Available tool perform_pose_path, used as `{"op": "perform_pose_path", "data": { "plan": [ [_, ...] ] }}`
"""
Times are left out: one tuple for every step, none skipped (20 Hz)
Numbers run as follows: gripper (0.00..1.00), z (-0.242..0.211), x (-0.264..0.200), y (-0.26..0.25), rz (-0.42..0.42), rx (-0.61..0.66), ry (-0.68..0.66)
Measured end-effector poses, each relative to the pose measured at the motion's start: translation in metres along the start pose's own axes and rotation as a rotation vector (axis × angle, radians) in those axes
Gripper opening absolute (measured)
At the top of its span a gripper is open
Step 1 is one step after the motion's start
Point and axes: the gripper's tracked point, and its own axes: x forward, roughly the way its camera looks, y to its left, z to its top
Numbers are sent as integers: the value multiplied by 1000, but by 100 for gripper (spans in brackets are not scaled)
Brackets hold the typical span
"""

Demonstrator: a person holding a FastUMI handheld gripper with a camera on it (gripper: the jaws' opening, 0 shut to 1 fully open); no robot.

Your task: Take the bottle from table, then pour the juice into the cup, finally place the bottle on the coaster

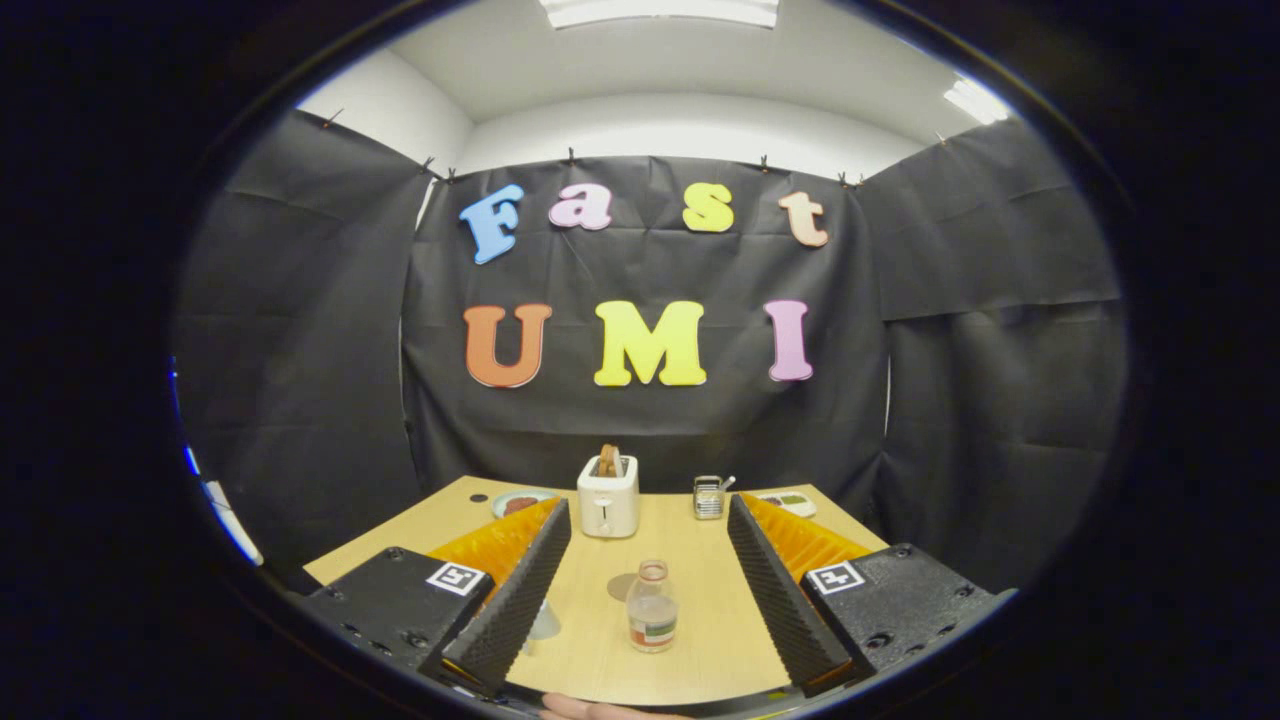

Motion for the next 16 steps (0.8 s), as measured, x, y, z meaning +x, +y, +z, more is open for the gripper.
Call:
{"op": "perform_pose_path", "data": {
  "plan": [
    [100, -3, 1, -2, -5, -1, 1],
    [100, -8, 4, -3, -12, -3, 0],
    [100, -14, 6, -3, -13, -8, 0],
    [100, -20, 10, -3, -13, -13, 3],
    [100, -26, 12, -4, -13, -18, 5],
    [100, -33, 15, -4, -11, -24, 4],
    [100, -39, 19, -4, -10, -31, 7],
    [100, -46, 21, -6, -10, -34, 7],
    [100, -51, 24, -7, -8, -37, 6],
    [100, -57, 27, -7, -6, -39, 5],
    [100, -62, 29, -8, -5, -43, 4],
    [100, -68, 33, -9, -4, -45, 5],
    [100, -73, 37, -10, -2, -46, 6],
    [100, -81, 41, -12, -3, -48, 13],
    [100, -87, 45, -14, -2, -46, 20],
    [100, -93, 48, -14, 2, -43, 24]
  ]
}}
